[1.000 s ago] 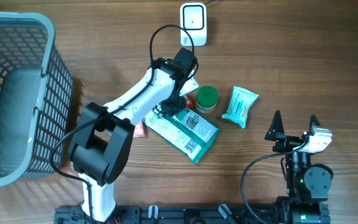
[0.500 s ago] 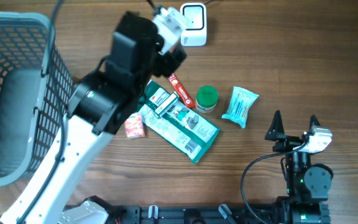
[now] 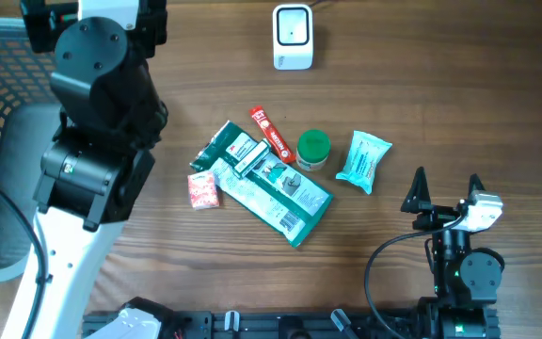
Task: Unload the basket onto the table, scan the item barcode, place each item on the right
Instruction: 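Retract the left arm to rest and move the right arm forward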
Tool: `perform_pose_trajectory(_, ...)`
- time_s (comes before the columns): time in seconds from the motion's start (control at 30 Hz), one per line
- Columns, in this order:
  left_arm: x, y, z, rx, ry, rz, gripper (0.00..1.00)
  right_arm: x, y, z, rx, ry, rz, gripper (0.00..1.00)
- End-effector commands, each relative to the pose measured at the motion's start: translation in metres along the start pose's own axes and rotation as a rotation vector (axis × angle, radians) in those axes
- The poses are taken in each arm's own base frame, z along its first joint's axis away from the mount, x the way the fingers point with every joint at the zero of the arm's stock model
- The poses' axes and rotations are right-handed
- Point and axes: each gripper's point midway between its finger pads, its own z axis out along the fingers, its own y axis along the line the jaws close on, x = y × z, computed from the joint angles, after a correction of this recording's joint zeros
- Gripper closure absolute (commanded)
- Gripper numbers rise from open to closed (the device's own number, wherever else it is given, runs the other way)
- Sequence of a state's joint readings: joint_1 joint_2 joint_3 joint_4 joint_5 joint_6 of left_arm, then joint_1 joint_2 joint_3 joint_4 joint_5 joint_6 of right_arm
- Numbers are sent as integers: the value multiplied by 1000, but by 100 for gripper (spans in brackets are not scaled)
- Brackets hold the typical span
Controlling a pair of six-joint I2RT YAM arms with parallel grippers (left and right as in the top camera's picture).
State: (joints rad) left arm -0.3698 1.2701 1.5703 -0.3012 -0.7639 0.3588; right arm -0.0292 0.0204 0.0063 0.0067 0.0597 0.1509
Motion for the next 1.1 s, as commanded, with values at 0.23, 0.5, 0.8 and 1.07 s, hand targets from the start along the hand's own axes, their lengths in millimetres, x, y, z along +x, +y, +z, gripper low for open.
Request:
perform_pose_trajectory(0.23, -17, 96, -40, -71, -80, -359, 0, -2, 1, 0, -8, -8, -17, 0)
perform_pose_trajectory(0.5, -27, 132, -92, 33, -208, -400, 0, -1, 4, 0, -21, -6, -1, 0)
perform_pose_trajectory(0.8, -30, 140, -108, 30, -231, -454, 0, -13, 103, -34, -621, 174, 592, 0)
perform_pose_trajectory(1.07, -21, 140, -114, 32, -252, -468, 0, -54, 121, -53, -684, 227, 432, 0)
